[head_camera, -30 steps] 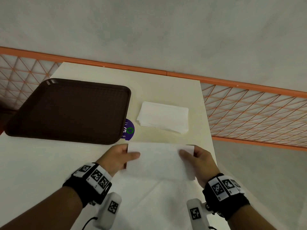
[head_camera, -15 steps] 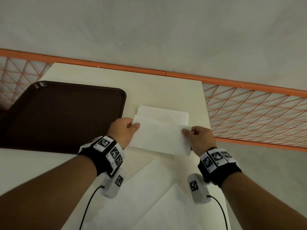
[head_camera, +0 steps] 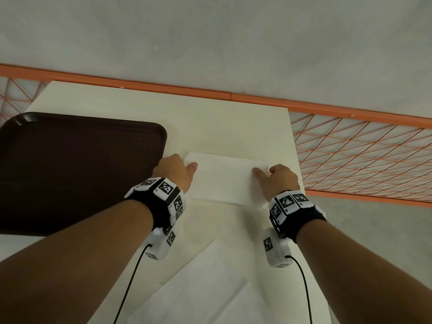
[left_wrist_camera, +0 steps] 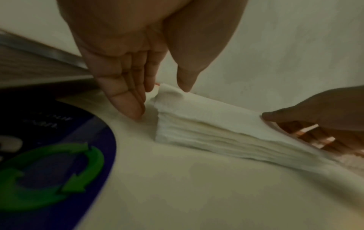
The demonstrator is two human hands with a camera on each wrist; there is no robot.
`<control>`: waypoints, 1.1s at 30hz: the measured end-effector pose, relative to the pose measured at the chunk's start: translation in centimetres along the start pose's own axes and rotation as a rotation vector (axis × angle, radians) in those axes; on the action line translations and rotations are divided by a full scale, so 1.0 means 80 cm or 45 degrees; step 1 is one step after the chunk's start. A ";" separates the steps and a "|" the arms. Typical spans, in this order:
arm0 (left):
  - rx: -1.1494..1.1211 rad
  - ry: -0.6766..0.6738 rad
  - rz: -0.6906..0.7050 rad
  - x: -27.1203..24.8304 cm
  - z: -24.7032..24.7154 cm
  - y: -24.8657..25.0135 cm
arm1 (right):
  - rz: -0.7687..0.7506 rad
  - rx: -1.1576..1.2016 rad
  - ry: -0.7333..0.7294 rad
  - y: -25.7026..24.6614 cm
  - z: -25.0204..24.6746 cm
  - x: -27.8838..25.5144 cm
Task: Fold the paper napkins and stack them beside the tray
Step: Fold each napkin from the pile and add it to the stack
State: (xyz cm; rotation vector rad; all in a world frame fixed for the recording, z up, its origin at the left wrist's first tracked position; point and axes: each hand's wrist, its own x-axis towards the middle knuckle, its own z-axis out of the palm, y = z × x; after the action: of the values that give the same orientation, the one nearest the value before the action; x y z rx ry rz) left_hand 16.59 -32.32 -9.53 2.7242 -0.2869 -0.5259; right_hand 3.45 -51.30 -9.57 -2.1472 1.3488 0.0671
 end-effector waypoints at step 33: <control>0.393 -0.618 0.389 -0.251 -0.001 -0.113 | -0.243 -0.420 -0.501 0.100 0.022 -0.258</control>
State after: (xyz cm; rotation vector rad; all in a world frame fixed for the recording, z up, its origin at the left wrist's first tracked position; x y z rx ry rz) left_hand -0.51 -18.78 -6.40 2.7177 -0.9595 -1.1244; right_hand -12.74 -36.25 -7.56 -2.3594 0.9513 0.6399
